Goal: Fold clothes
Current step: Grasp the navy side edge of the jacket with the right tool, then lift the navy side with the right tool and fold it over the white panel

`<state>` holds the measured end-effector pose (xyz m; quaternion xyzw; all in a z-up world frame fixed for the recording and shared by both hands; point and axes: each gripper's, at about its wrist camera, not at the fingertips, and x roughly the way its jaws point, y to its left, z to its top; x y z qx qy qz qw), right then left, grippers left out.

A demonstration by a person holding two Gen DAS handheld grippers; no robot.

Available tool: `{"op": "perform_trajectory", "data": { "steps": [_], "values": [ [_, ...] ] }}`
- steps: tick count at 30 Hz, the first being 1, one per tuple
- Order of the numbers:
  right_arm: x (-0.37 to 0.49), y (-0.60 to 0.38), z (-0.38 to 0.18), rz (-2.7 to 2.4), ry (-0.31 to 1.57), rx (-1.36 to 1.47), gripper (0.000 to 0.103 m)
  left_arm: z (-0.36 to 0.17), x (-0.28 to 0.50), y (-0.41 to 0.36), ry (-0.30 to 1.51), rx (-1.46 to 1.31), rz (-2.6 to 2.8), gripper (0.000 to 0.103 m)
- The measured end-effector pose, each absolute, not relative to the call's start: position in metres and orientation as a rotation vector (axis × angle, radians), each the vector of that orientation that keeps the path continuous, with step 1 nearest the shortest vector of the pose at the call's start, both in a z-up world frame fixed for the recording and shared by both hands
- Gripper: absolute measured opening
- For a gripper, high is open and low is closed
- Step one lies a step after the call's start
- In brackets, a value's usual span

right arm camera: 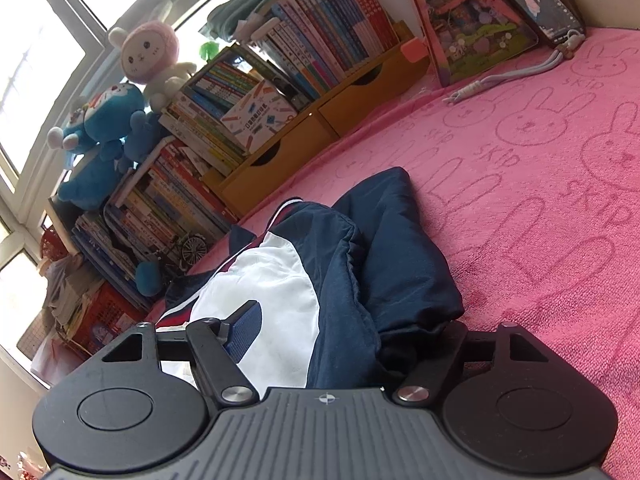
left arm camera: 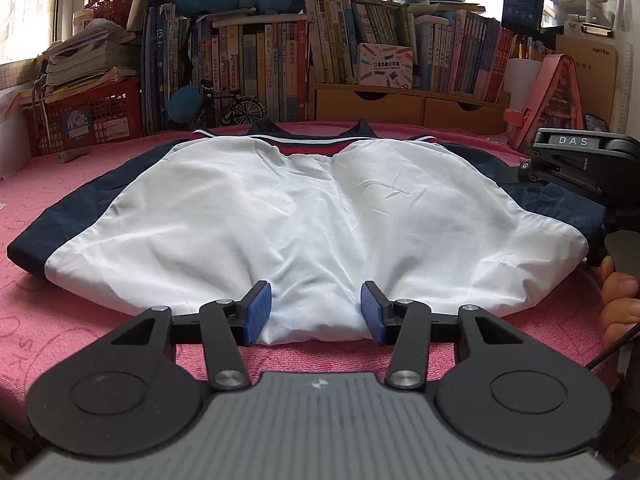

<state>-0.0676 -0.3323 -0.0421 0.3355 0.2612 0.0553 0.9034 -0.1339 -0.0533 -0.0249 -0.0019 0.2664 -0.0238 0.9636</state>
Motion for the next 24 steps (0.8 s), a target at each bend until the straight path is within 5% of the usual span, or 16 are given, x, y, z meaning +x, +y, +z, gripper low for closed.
{"op": "perform_trajectory", "data": {
  "steps": [8, 24],
  "values": [
    [-0.073, -0.326, -0.031, 0.066, 0.525, 0.669, 0.034, -0.025, -0.134, -0.053, 0.533, -0.010, -0.050, 0.047],
    [-0.061, -0.253, 0.077, 0.291, 0.441, 0.433, 0.027, -0.022, -0.136, -0.038, 0.524, -0.125, -0.108, 0.047]
  ]
}}
